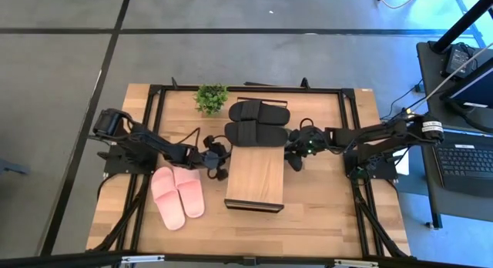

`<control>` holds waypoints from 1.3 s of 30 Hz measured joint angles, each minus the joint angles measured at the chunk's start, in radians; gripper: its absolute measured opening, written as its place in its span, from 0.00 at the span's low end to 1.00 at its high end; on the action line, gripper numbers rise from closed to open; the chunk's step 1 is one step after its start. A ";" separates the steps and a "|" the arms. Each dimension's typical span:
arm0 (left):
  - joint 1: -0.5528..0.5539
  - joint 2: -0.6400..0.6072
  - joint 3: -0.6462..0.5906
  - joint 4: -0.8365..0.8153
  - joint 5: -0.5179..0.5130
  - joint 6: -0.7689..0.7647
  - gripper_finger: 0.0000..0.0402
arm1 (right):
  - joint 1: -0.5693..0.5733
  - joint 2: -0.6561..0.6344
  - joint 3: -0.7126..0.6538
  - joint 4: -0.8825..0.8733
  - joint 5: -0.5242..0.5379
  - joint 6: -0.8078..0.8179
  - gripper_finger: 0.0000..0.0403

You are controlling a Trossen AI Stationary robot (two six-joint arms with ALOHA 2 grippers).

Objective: Pick and place slides into the shelf
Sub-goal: Adjust the green slides under the shelf

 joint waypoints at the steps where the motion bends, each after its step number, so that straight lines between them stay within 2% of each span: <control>1: 0.000 -0.019 0.000 -0.029 0.000 -0.003 0.01 | 0.000 -0.010 0.000 -0.025 0.001 0.001 0.49; 7: -0.002 -0.155 0.000 -0.227 0.000 -0.026 0.01 | -0.001 -0.072 0.000 -0.229 0.130 0.028 0.49; 13: -0.019 -0.254 0.002 -0.329 0.001 -0.058 0.01 | -0.001 -0.113 0.000 -0.345 0.189 0.009 0.49; 20: -0.024 -0.252 0.002 -0.394 -0.018 -0.110 0.01 | -0.003 -0.110 0.001 -0.370 0.267 -0.014 0.49; 25: -0.021 -0.252 0.002 -0.444 -0.024 -0.111 0.01 | -0.011 -0.108 0.001 -0.370 0.280 -0.022 0.49; 31: 0.003 -0.252 0.002 -0.451 -0.025 -0.112 0.01 | -0.017 -0.099 0.002 -0.367 0.419 -0.020 0.49; 39: 0.004 -0.252 0.002 -0.448 -0.025 -0.113 0.01 | -0.081 -0.024 0.002 -0.355 0.422 0.058 0.49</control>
